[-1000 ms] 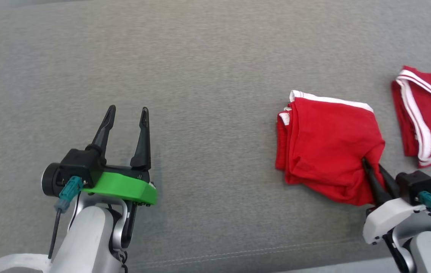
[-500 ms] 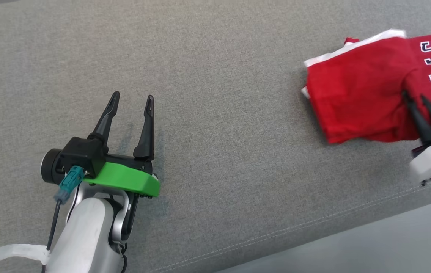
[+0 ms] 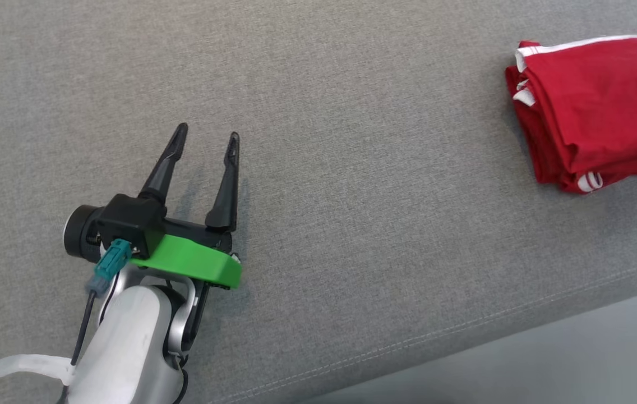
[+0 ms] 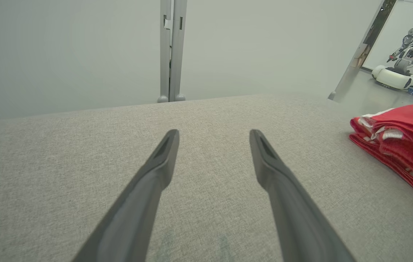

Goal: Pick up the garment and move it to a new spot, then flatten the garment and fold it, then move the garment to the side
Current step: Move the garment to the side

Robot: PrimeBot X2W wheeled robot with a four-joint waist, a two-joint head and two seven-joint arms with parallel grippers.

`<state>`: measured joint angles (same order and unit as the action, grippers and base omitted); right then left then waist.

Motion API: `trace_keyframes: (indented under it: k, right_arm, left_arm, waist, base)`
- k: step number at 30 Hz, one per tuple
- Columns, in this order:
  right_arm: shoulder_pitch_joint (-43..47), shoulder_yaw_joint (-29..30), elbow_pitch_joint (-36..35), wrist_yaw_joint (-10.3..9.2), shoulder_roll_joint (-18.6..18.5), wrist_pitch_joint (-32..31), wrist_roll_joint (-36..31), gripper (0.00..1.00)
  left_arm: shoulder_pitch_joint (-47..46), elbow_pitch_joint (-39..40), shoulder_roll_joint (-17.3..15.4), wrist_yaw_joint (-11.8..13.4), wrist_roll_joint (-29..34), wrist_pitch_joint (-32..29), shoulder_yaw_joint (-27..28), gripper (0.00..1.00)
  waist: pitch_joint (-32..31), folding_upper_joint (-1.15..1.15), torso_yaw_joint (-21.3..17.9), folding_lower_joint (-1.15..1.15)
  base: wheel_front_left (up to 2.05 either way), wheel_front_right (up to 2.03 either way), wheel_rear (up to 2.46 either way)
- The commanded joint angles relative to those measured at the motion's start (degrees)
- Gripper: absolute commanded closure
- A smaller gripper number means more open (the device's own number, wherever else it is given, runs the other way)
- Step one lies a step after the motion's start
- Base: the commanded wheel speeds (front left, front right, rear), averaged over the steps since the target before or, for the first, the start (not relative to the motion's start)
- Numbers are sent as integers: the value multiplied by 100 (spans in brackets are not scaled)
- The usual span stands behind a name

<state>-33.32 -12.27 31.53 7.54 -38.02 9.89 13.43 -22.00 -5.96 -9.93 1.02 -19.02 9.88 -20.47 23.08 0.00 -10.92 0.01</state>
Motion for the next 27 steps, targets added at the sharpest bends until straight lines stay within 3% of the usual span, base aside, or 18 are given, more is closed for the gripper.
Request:
trace_keyframes:
  k: [1, 9, 13, 19, 27]
  right_arm:
    - [-122, 55, 473, -11, 87, -252, 139, 0]
    - [-344, 150, 1292, -11, 466, -45, 602, 0]
    - [-340, 388, 1294, -11, 676, 325, 957, 0]
    - [-39, 882, 361, -10, 1219, 529, 1397, 0]
    - [743, 1399, -1589, -9, 2047, 537, 1035, 0]
  left_arm:
    - [-92, 32, -14, -20, 23, -5, -20, 0]
    - [-57, 108, -11, 29, -36, 51, -26, 0]
    - [35, 121, -68, 66, -73, 74, 9, 0]
    - [144, 189, -129, 161, -113, 105, 110, 0]
    - [275, 302, -188, 317, -142, 186, 243, 0]
  waist:
    - [5, 0, 55, -1]
    - [-73, 0, 130, -1]
    - [-177, 0, 145, -1]
    - [-366, 0, 217, -1]
    - [-651, 0, 552, -1]
  base:
    - [0, 0, 0]
    - [0, 0, 0]
    - [0, 0, 0]
    - [0, 0, 0]
    - [0, 0, 0]
